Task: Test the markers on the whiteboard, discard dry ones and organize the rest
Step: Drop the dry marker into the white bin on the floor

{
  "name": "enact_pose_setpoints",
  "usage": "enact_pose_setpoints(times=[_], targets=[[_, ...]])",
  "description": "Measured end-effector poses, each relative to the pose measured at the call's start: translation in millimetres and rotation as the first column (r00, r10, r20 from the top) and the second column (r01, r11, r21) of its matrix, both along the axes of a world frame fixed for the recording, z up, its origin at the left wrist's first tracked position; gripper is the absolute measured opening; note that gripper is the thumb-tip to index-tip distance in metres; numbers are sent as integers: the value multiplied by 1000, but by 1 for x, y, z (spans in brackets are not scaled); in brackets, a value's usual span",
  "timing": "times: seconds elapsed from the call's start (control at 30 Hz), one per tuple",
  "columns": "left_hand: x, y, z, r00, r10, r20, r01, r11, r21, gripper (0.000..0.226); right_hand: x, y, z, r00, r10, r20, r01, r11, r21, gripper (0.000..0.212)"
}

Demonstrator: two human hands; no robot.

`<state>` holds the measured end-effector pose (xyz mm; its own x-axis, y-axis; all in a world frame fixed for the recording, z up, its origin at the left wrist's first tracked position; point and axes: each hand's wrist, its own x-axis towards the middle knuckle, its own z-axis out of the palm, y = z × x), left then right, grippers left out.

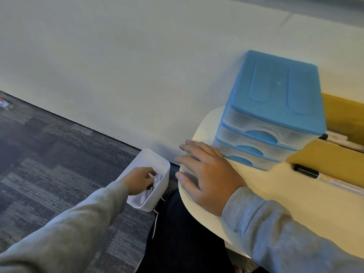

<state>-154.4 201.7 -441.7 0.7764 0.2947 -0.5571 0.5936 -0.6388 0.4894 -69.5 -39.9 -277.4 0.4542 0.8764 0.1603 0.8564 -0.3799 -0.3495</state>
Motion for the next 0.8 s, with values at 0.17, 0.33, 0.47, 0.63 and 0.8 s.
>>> enact_pose_setpoints(times=[0.17,0.33,0.47,0.63,0.8], targets=[[32,-3,56,990,-33,137,31,999,16,25,0,-1,2,1000,3,-19,-2,999,46,34],[56,-7,129,962,-127,243,102,988,113,24,1,-1,3,996,13,-87,-10,999,34,37],[67,-25,203,870,-106,482,22,984,176,21,2,-14,12,986,39,-165,-28,997,66,38],[70,-80,275,538,-268,799,-27,942,334,21,3,-63,25,964,-7,-265,45,990,136,29],[89,-156,317,258,-403,878,79,915,396,19,12,-123,62,970,-39,-238,79,984,159,22]])
